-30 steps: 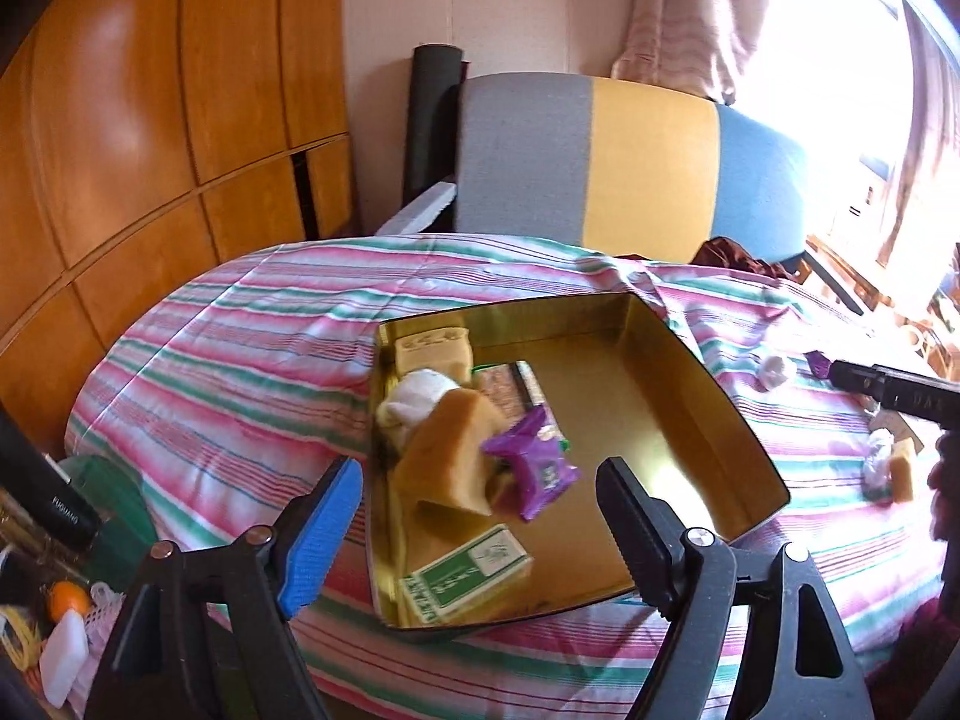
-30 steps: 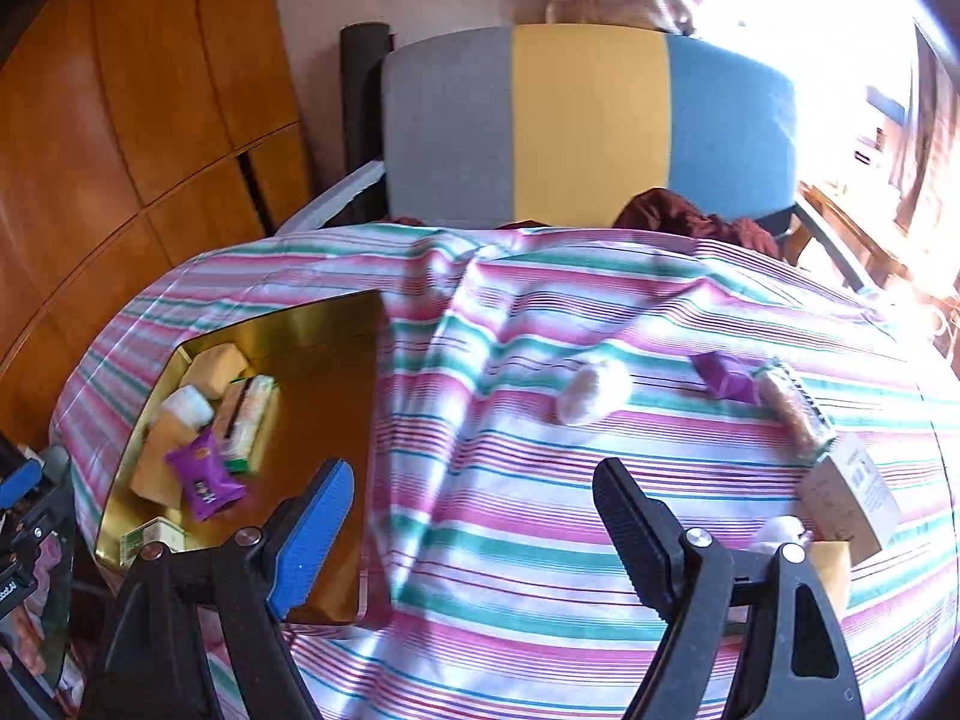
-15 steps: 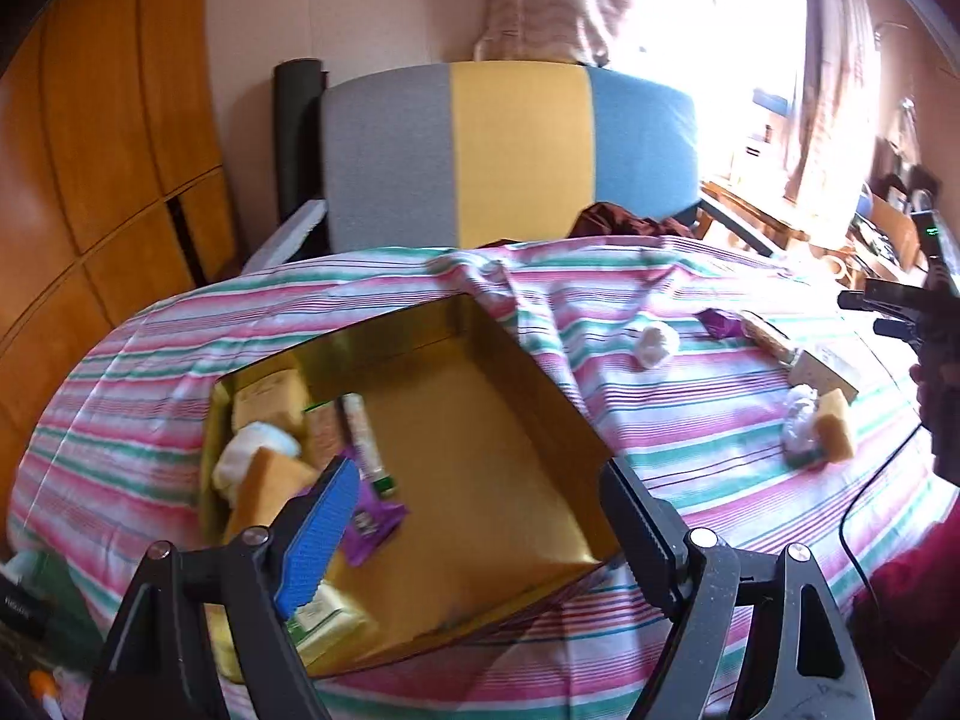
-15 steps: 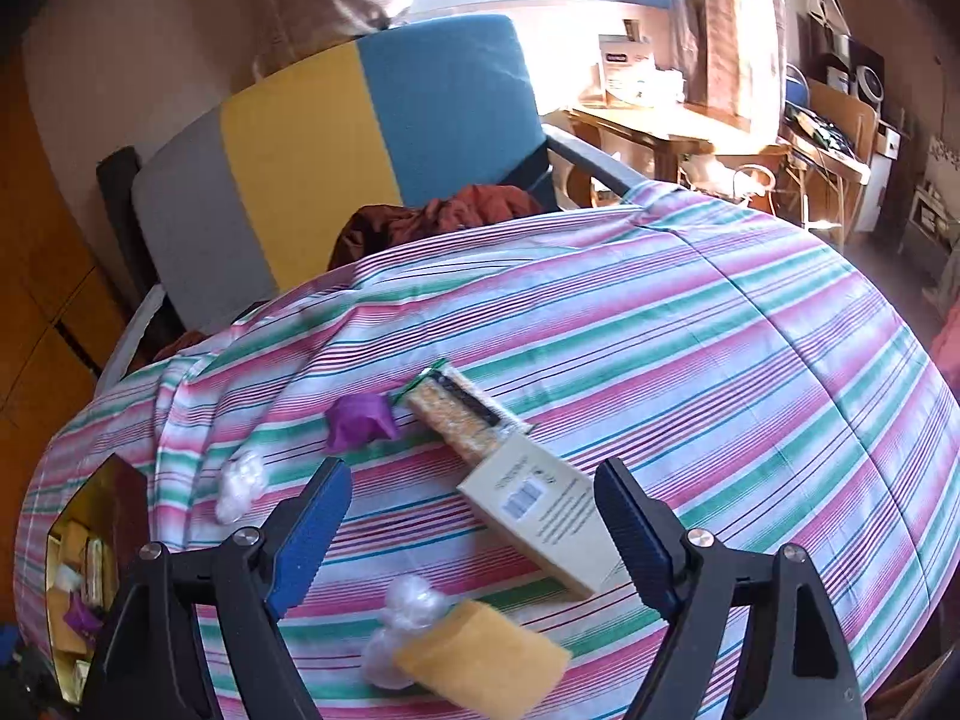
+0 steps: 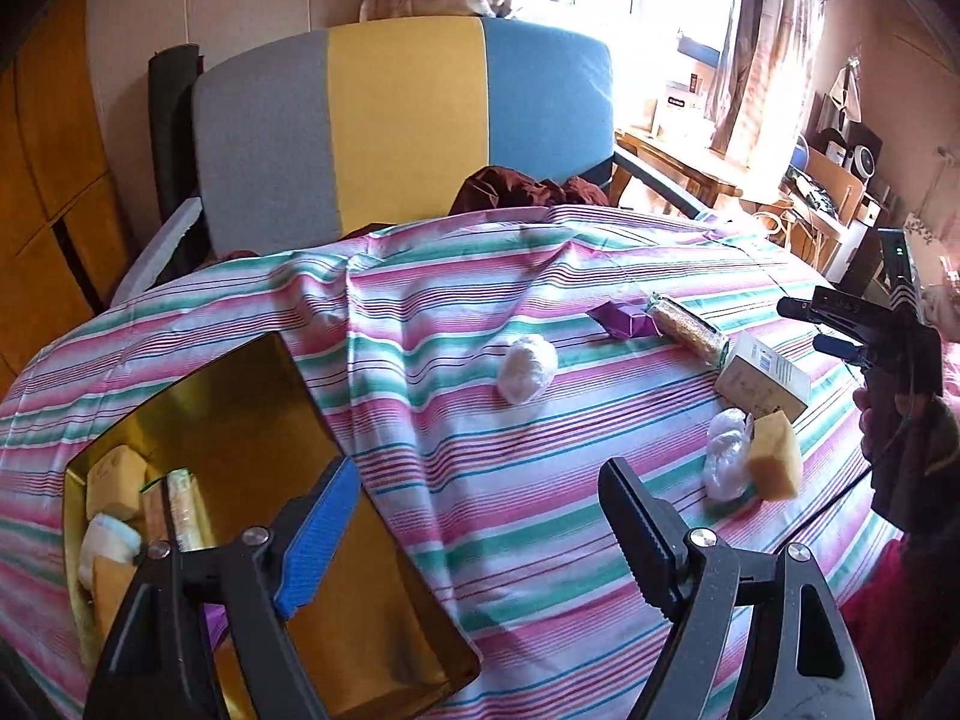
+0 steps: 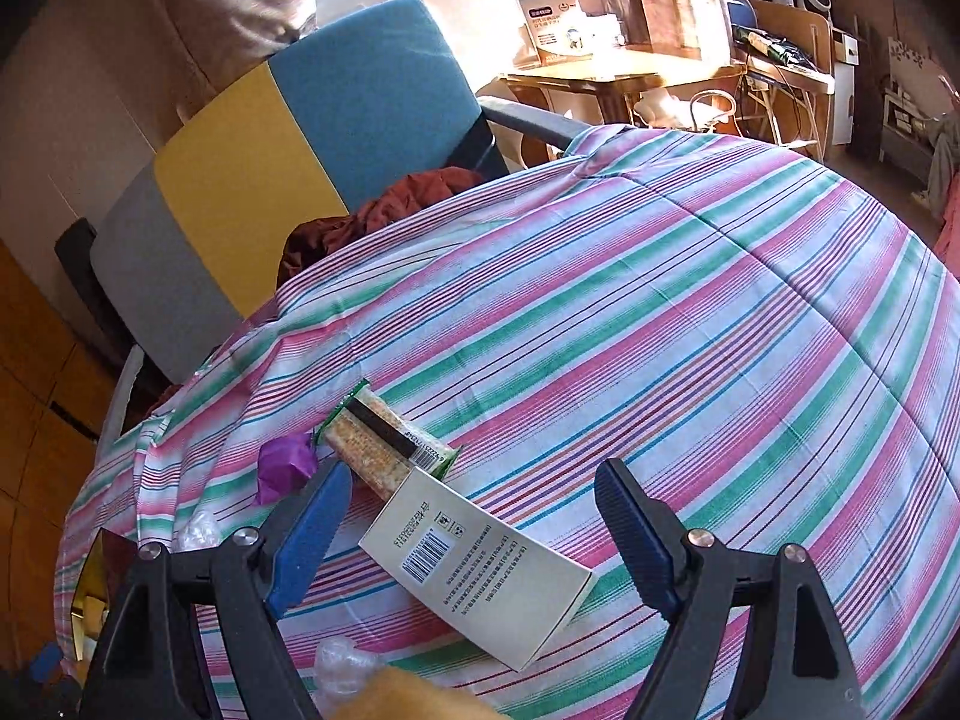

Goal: Organize objects
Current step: 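Move the left tool to the white plastic-wrapped bundle and grasp it, then lift the white bundle while the right tool grasps the cream box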

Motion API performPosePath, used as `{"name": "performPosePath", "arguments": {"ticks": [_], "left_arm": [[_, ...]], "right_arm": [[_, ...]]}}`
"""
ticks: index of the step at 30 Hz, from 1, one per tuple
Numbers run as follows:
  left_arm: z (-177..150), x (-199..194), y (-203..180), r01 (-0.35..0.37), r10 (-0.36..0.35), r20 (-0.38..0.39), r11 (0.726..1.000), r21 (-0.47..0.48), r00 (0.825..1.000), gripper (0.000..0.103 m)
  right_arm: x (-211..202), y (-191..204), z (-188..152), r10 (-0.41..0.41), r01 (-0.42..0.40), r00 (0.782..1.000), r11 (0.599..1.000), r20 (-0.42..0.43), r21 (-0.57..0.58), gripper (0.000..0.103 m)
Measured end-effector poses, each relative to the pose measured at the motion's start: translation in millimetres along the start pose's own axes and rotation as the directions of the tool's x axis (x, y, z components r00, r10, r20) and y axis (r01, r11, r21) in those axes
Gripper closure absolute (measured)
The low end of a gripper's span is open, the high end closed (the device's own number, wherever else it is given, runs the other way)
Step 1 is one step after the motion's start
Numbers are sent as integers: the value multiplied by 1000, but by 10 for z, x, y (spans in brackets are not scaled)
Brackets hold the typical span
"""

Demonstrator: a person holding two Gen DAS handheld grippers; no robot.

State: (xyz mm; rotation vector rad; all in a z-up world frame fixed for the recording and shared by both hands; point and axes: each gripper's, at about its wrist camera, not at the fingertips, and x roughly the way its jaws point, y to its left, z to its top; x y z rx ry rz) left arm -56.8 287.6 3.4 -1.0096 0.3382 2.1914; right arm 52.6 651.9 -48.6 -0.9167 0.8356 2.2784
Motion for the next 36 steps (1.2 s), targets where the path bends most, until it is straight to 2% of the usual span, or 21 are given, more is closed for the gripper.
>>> {"name": "performPosePath", "arguments": {"ticks": [4,11,20,21,22,23,25,29,34,36], "left_arm": [[178,363,-134,5,-5,-38,1000,24,999,22],[377,1071,-267,19,-13,-141,999,43,990,38],[623,1757,-349,3,9,-208,998,59,978,38],[627,1827,-355,1,12,-218,998,60,976,41],[619,1898,-365,4,11,-231,998,63,973,48],[597,1970,-381,16,2,-252,997,70,968,65],[567,1956,-414,15,6,-223,996,90,975,66],[487,1883,-449,30,-4,-215,993,118,977,66],[385,1771,-437,30,-10,-228,996,88,974,67],[287,1680,-476,37,-15,-223,995,95,975,67]], "right_arm": [[-34,44,0,18,-18,1000,1000,7,-9,18],[-25,97,-5,46,-46,999,999,-12,-22,18],[-28,102,0,70,-70,997,997,-13,-23,18],[-25,83,8,70,-70,997,997,-12,-16,18],[-22,61,14,68,-68,998,998,-12,-8,18],[-17,38,21,67,-67,998,998,-14,3,18],[-14,-13,31,78,-77,997,997,-19,31,18],[-9,-18,37,110,-108,994,993,-30,45,18],[-20,74,20,193,-192,980,981,-42,26,20],[-6,101,10,183,-182,982,983,-46,15,20]]}}
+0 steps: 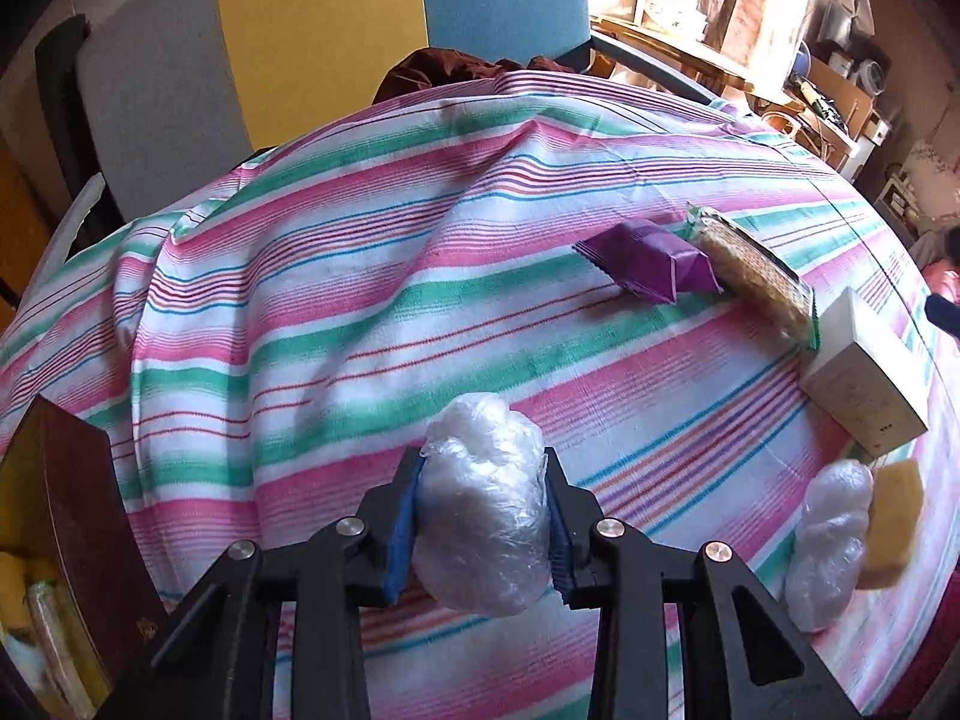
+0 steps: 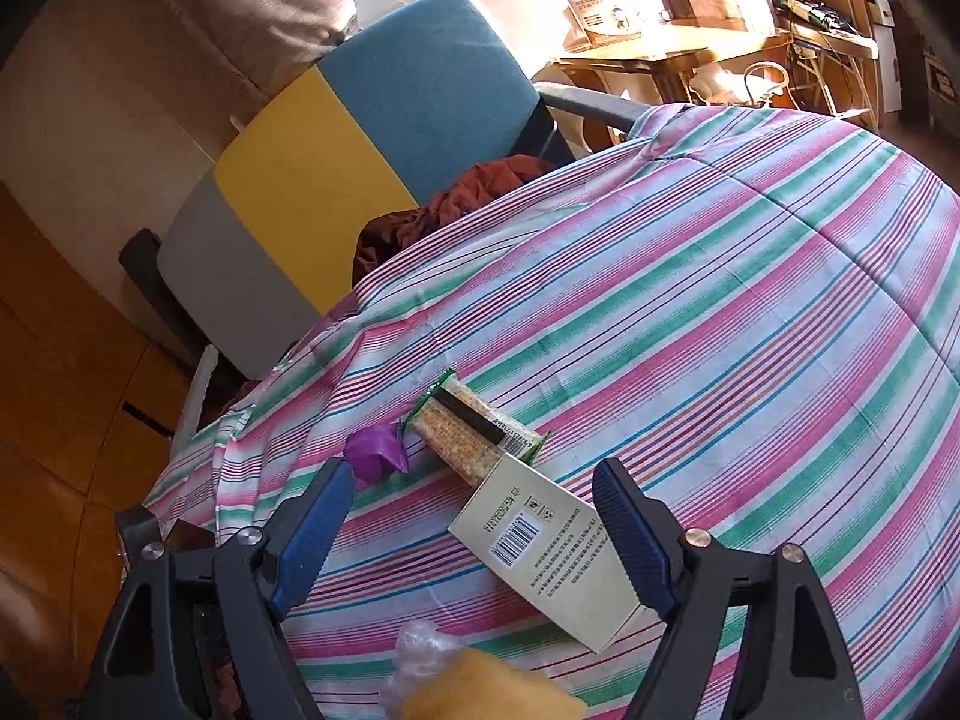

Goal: Organize objects
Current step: 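Lift the white bundle while the right tool grasps the cream box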

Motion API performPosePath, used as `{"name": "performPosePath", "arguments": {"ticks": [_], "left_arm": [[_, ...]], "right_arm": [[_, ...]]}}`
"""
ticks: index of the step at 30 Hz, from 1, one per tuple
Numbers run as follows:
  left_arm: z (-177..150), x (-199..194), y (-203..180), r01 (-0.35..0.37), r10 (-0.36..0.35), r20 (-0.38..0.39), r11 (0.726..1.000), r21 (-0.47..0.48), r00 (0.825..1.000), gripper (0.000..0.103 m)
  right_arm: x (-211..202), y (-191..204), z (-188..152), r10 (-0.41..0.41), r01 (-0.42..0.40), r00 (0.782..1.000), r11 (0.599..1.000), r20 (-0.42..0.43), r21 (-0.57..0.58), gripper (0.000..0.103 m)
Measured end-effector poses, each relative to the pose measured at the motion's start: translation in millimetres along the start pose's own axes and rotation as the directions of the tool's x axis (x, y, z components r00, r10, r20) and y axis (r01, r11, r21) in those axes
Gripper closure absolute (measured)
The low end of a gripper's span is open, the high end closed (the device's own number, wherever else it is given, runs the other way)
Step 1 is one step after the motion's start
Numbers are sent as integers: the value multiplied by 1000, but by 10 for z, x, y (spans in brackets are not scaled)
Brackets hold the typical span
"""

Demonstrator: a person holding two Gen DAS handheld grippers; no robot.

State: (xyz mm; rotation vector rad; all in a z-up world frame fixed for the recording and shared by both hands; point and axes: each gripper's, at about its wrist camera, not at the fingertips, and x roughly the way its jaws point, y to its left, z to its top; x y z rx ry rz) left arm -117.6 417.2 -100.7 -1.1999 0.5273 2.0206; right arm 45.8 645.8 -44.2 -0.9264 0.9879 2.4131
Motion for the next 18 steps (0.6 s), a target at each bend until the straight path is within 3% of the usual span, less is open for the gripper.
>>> {"name": "performPosePath", "arguments": {"ticks": [6,10,13,18], "left_arm": [[-409,-196,-215,18,-18,10,999,47,1000,67],[-586,-267,-312,6,-8,33,996,84,999,67],[-572,-260,-264,26,-27,21,998,63,999,67],[-578,-254,-263,27,-29,23,998,55,999,66]], "right_arm": [[103,-66,-6,-61,61,997,998,-41,-4,20],[190,87,-70,-137,128,989,981,-53,-144,19],[277,193,-144,-220,199,974,946,-55,-257,18],[412,252,-236,-288,242,955,900,-77,-362,16]]}}
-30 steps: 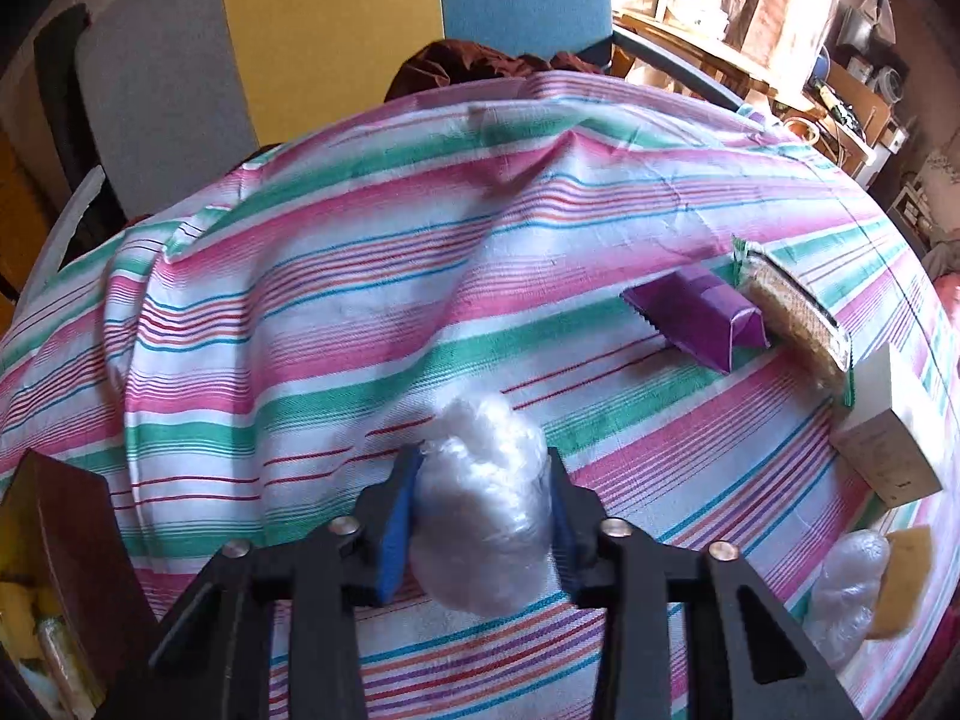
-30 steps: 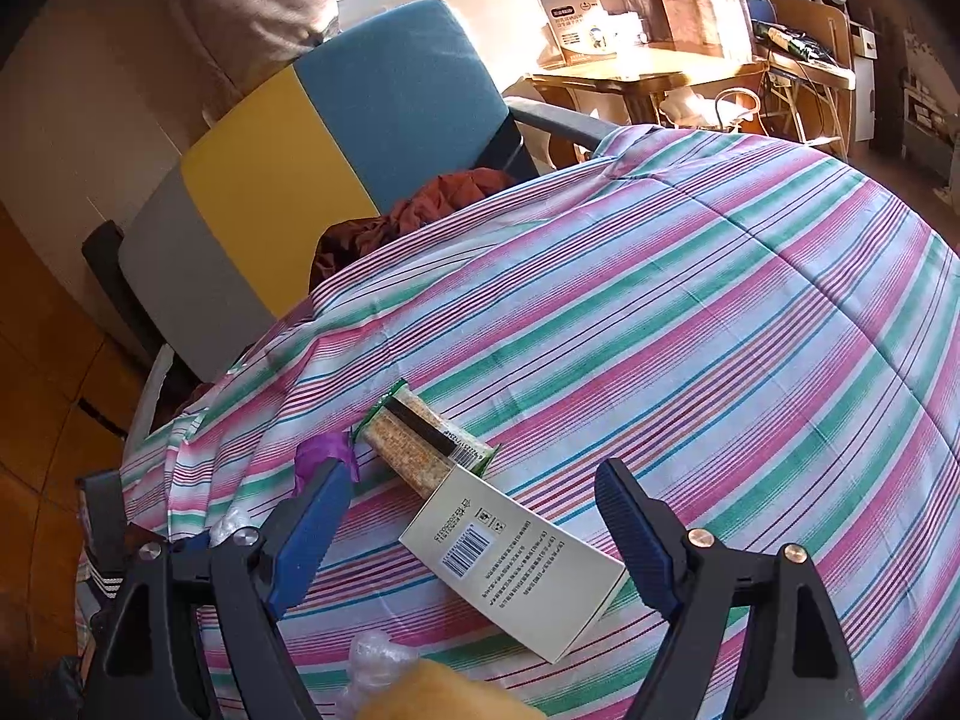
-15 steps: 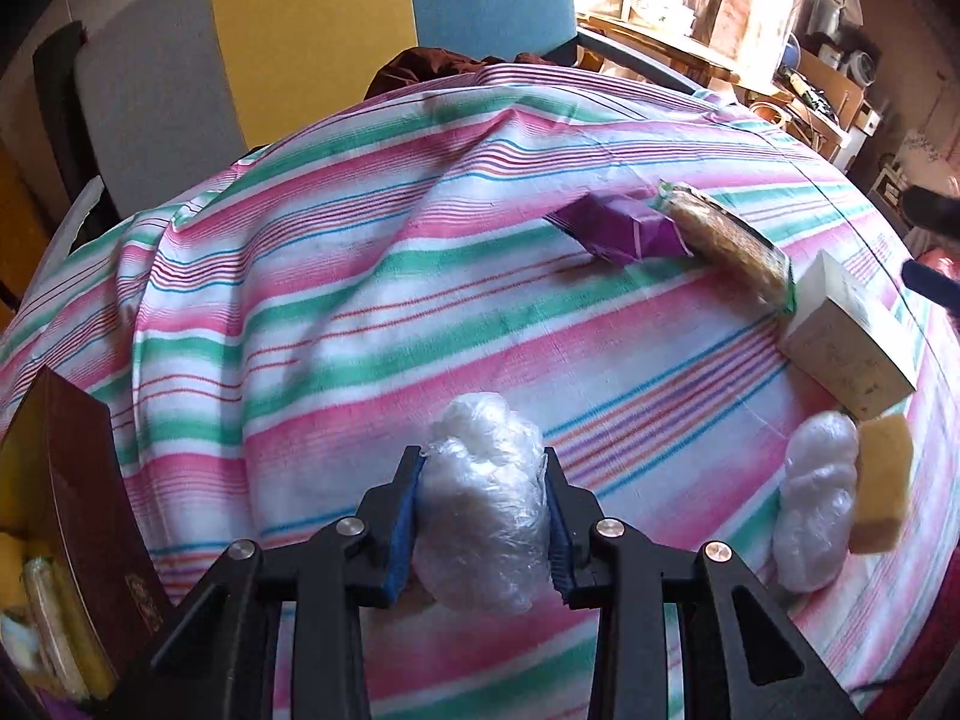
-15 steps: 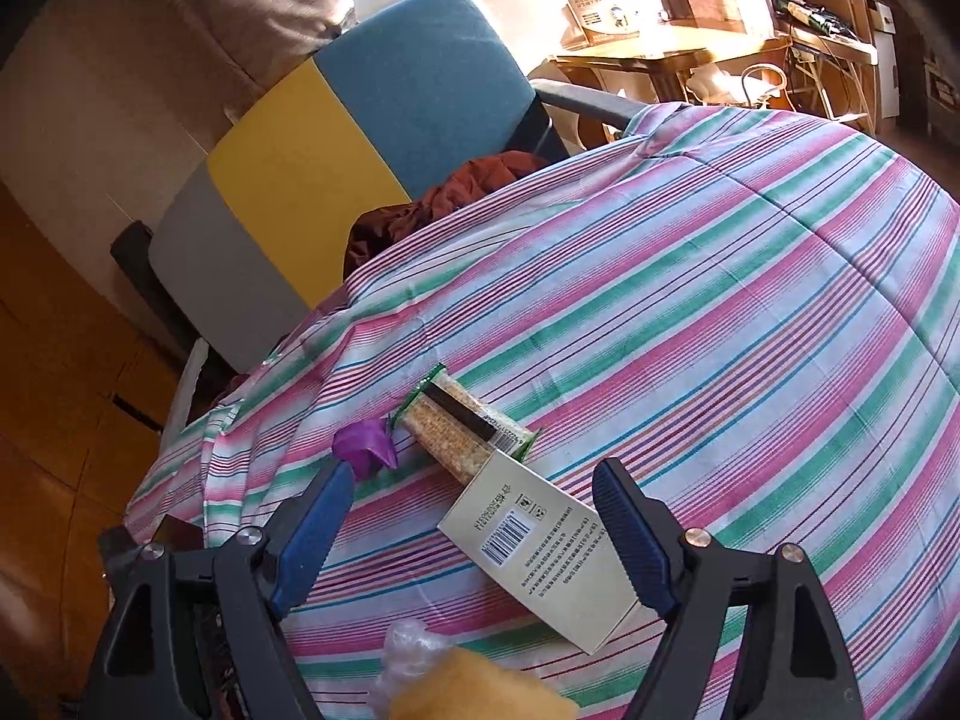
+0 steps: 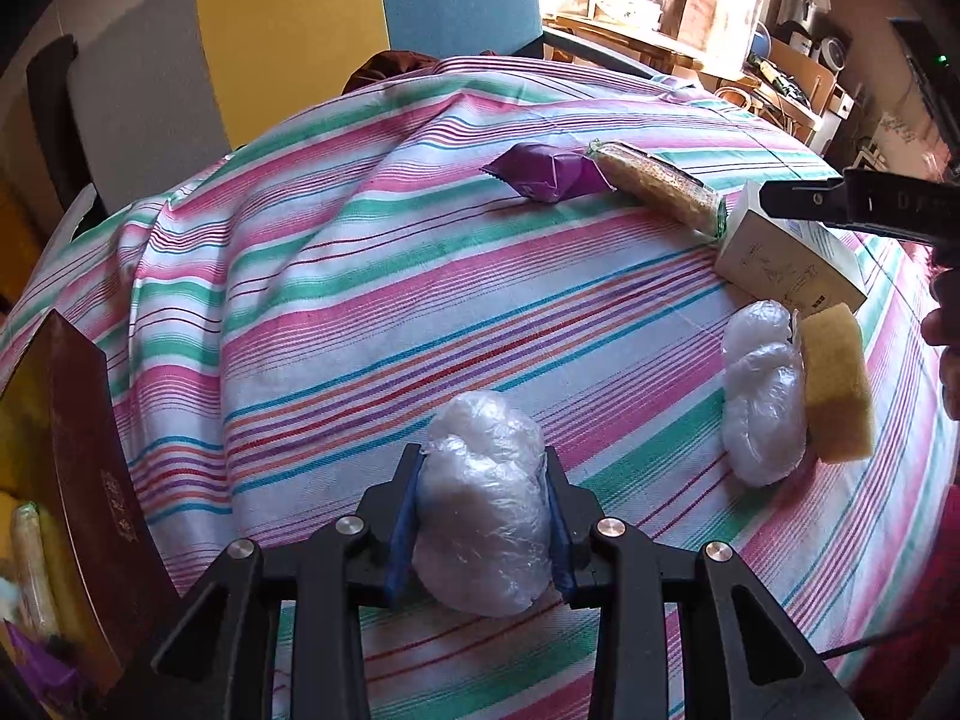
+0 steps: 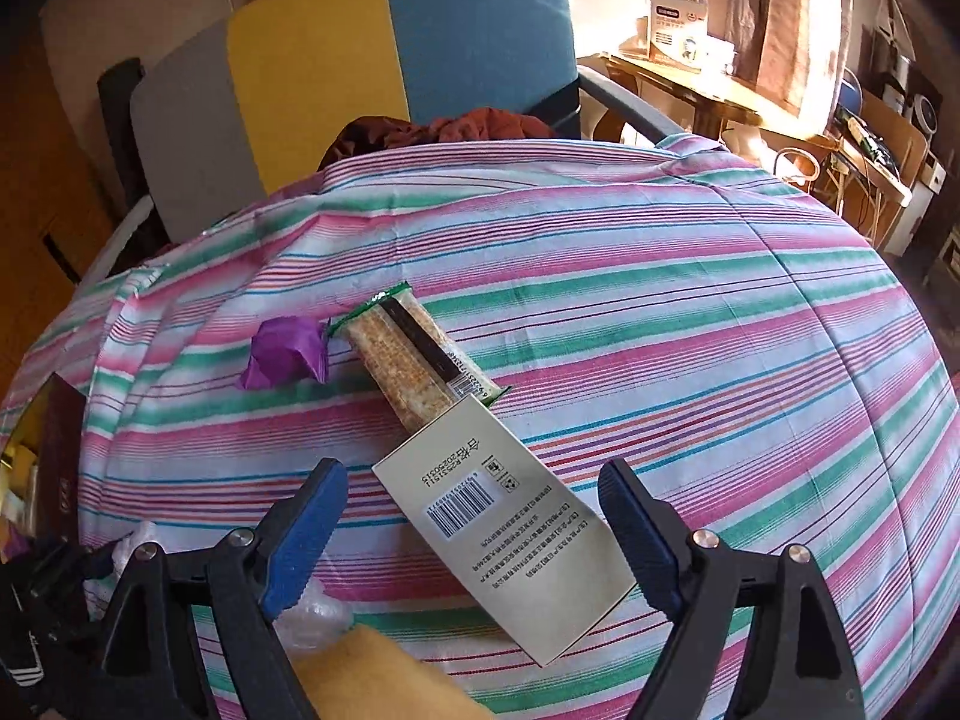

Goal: Organize objects
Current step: 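Lift the white bundle while the right tool grasps the cream box, then lower the white bundle into the gold tray and open the left tool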

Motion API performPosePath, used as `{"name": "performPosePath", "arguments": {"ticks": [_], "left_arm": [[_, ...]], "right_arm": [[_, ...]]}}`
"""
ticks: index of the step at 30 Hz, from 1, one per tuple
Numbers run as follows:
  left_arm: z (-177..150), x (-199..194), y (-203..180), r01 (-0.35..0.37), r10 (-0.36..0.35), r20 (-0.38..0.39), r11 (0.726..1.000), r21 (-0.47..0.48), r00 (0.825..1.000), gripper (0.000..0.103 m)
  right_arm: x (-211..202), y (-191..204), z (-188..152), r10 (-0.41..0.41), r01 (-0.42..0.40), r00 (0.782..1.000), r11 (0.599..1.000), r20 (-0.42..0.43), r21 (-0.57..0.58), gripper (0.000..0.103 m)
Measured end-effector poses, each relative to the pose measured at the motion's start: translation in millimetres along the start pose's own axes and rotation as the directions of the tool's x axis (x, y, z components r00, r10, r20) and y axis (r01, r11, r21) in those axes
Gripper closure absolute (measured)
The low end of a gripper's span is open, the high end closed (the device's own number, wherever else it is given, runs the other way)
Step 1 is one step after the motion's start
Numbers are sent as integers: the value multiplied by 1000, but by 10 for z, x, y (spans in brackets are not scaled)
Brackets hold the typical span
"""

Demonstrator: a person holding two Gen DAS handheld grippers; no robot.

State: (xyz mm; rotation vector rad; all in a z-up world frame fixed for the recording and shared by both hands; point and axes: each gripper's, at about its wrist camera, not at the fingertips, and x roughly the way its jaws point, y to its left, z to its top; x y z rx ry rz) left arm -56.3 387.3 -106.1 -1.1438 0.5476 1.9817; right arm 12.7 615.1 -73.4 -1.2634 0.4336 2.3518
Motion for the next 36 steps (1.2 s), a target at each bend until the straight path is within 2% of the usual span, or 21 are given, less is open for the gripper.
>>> {"name": "performPosePath", "arguments": {"ticks": [7,10,12,13,15,23,28,32,36], "left_arm": [[-3,12,16,6,-6,5,1000,-25,1000,64],[-14,11,14,4,-4,12,1000,-25,1000,64],[-19,9,12,3,-3,17,1000,-23,1000,64],[-20,9,12,3,-3,18,1000,-23,1000,64],[-22,4,9,2,-1,20,1000,-22,1000,65],[-70,-95,28,3,-3,19,999,-31,1000,67],[-130,-476,167,47,-40,75,995,-85,996,67],[-155,-864,509,68,-47,132,984,-166,990,67],[-216,-1065,1096,33,7,139,958,-285,990,67]], "right_arm": [[74,-15,-7,-26,26,999,1000,-31,-14,16],[129,-26,-20,-67,66,996,998,-61,-14,18],[145,-45,-36,-103,103,992,995,-75,-6,33],[157,-59,-48,-112,112,990,994,-86,1,36],[216,-97,-79,-99,102,987,995,-128,18,53],[245,-170,-88,-81,89,987,994,-139,57,53],[258,-151,-102,-114,122,984,992,-138,46,53],[255,-134,-117,-130,136,982,990,-134,34,53],[252,-93,-124,-149,152,980,988,-128,11,54]]}}
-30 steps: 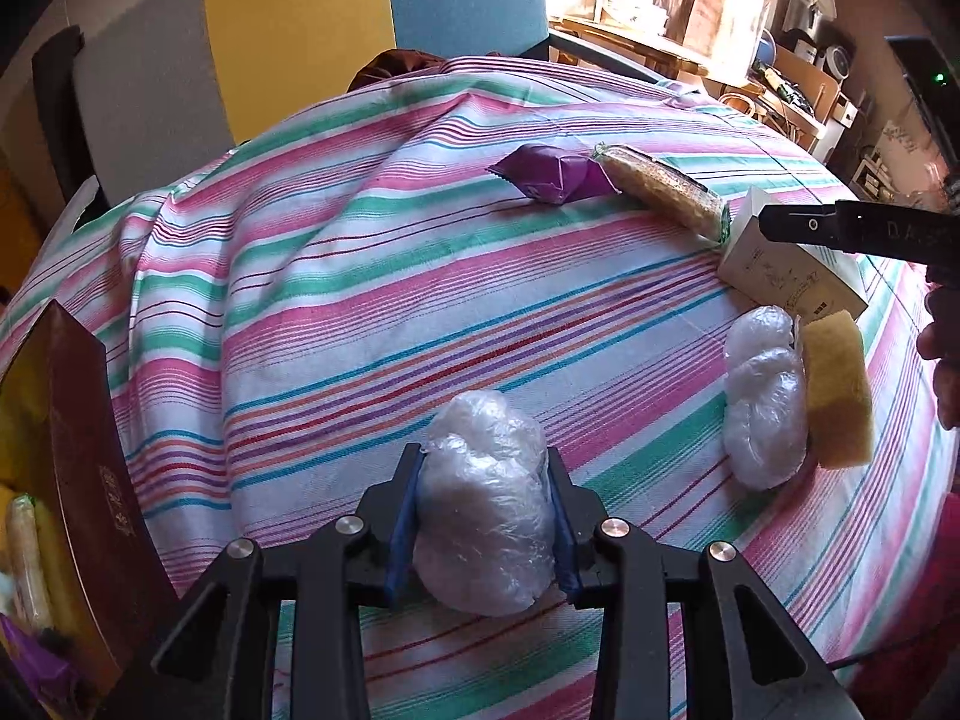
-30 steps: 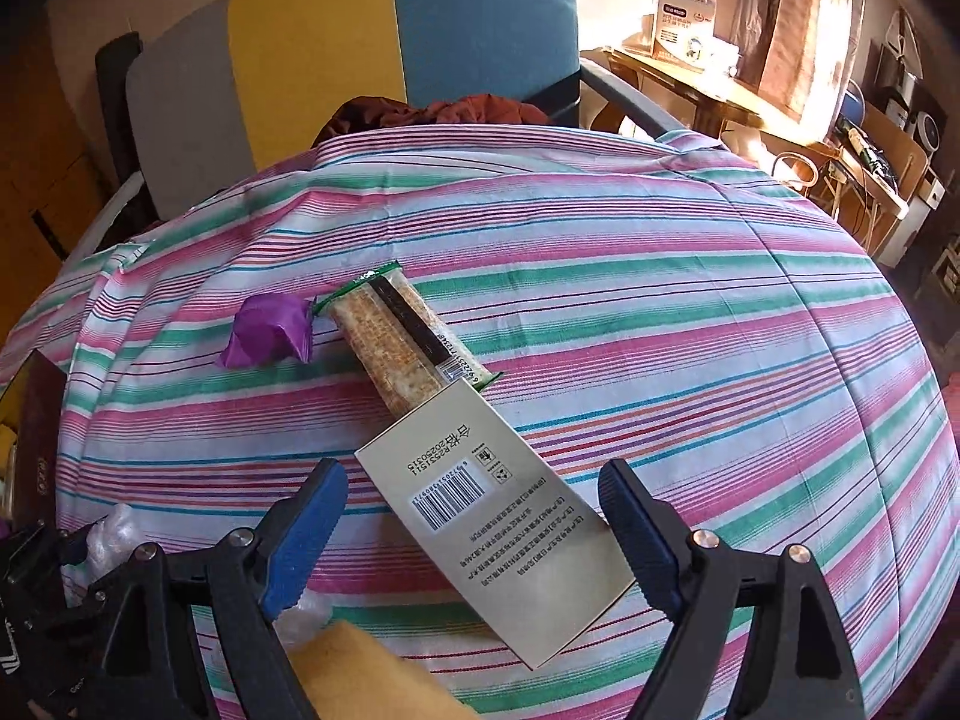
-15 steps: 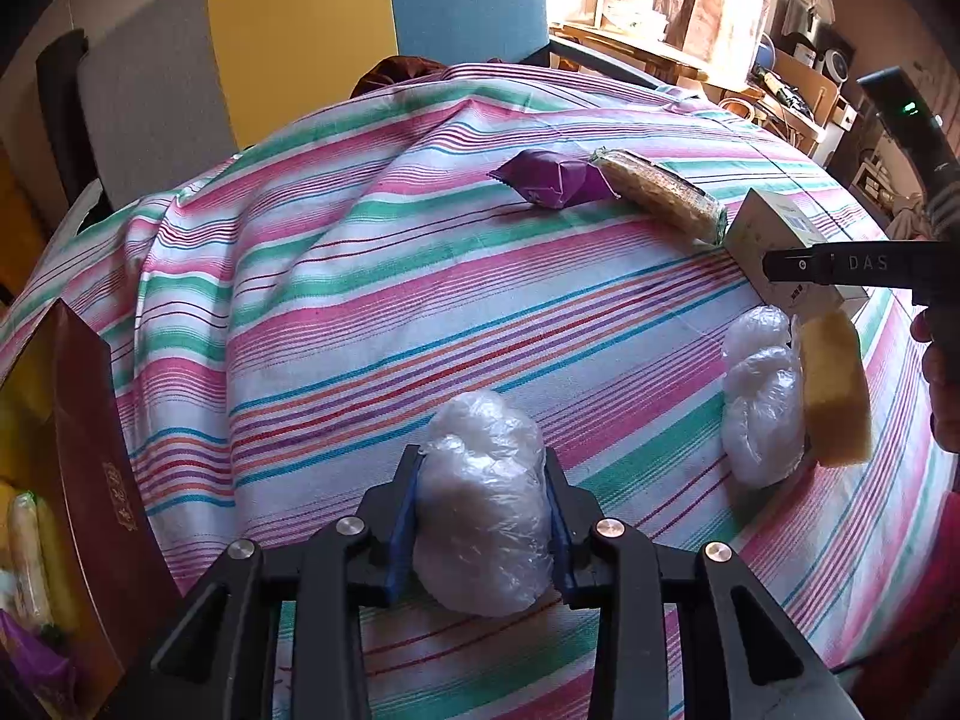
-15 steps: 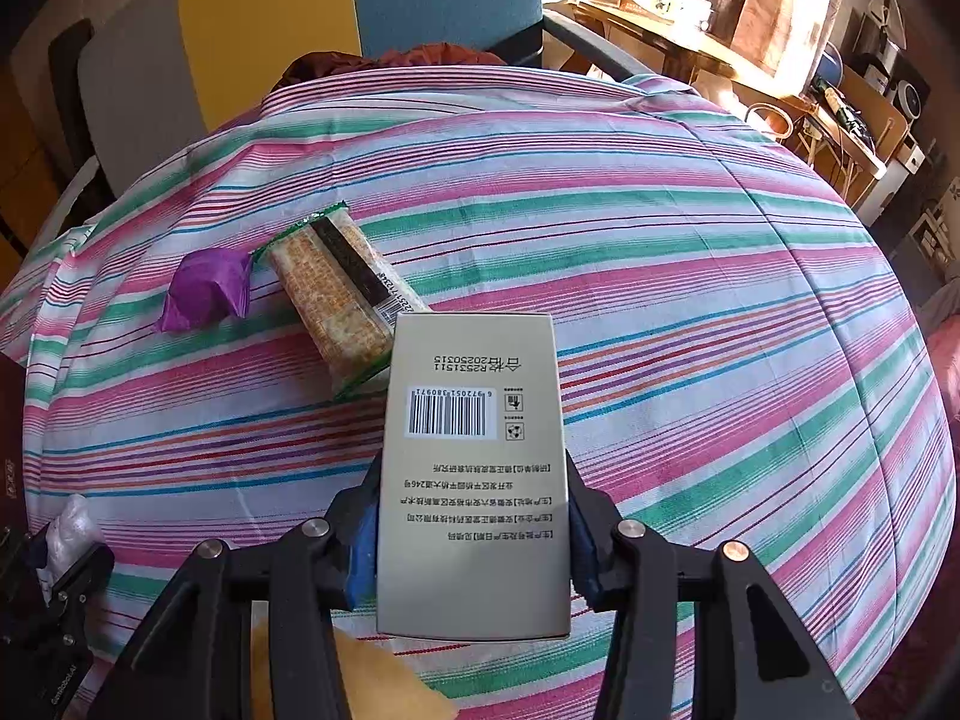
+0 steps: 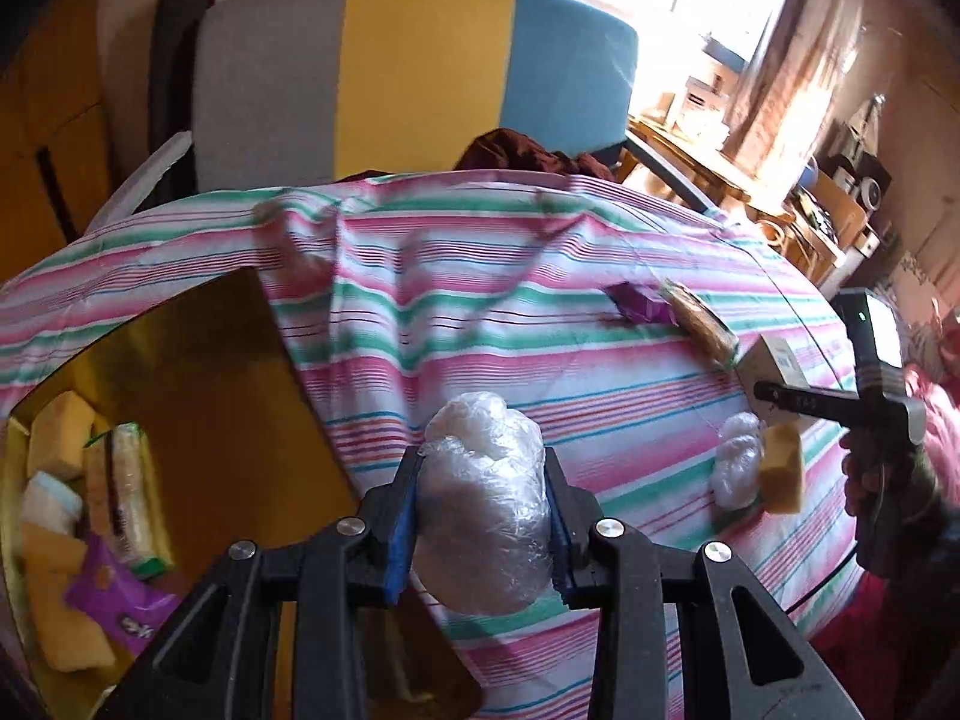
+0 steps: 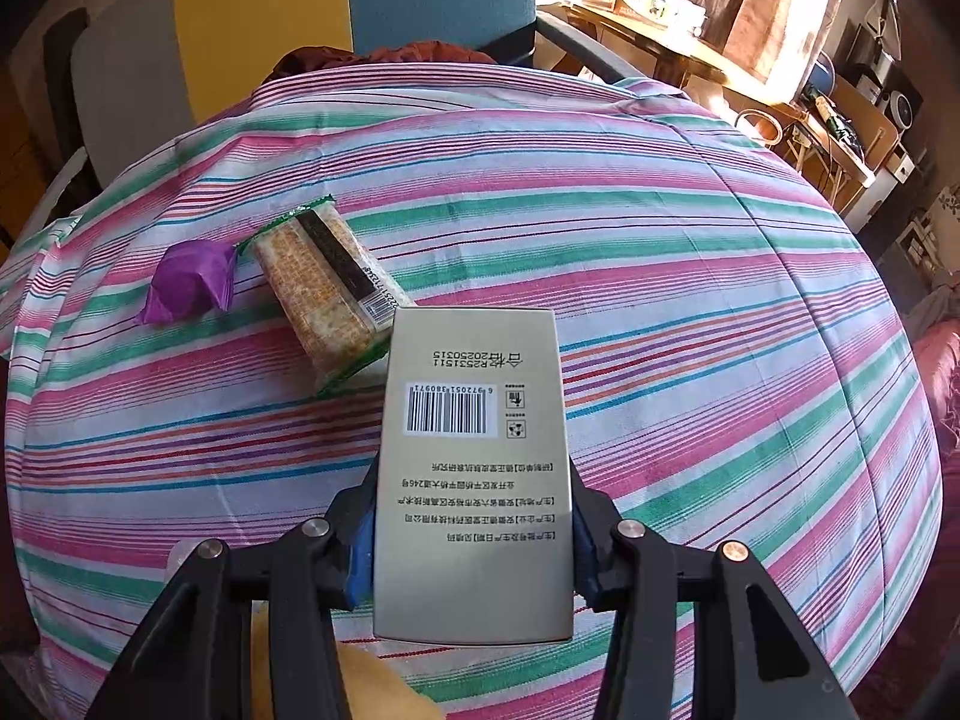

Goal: Organize objects
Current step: 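Lower the white bundle into the gold tray and open the left tool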

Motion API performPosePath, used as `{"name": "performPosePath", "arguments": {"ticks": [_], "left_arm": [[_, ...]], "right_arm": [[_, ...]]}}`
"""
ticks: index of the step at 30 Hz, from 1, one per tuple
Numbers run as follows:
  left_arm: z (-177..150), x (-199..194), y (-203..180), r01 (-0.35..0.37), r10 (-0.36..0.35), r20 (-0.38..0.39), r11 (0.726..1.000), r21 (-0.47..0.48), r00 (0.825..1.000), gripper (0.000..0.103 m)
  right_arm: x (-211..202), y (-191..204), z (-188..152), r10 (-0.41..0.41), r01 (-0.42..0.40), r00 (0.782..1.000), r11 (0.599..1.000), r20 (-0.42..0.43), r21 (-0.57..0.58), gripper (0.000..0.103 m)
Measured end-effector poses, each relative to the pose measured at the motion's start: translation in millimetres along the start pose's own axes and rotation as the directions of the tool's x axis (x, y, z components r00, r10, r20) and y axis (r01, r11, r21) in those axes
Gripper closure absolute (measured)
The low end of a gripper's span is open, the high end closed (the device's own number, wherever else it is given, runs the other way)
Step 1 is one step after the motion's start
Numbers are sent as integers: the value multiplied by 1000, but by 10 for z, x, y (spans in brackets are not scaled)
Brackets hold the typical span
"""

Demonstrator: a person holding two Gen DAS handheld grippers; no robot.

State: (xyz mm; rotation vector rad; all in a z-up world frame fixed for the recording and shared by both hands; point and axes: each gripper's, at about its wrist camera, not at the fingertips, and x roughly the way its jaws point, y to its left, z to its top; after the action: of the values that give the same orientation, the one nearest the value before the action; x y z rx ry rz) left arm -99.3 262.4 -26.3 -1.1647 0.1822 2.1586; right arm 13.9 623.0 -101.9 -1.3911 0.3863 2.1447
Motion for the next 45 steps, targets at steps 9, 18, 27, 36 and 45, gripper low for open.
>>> {"name": "performPosePath", "arguments": {"ticks": [9,18,27,36,45], "left_arm": [[37,144,1247,-167,156,-64,956,-241,986,67],[129,404,1519,-262,248,-83,926,-273,965,67],[199,667,1644,-348,326,-129,904,-250,937,66],[185,774,1786,-404,378,-147,882,-244,914,57],[117,203,1534,-397,404,-4,898,-191,915,53]], "right_arm": [[-7,44,-17,-15,15,1000,1000,4,-20,53],[4,61,-23,-23,23,1000,999,7,-33,53],[10,68,-14,-26,26,1000,999,8,-41,53],[12,71,-16,-27,27,1000,999,11,-43,53],[-42,25,-4,-20,21,999,1000,41,-13,53]]}}
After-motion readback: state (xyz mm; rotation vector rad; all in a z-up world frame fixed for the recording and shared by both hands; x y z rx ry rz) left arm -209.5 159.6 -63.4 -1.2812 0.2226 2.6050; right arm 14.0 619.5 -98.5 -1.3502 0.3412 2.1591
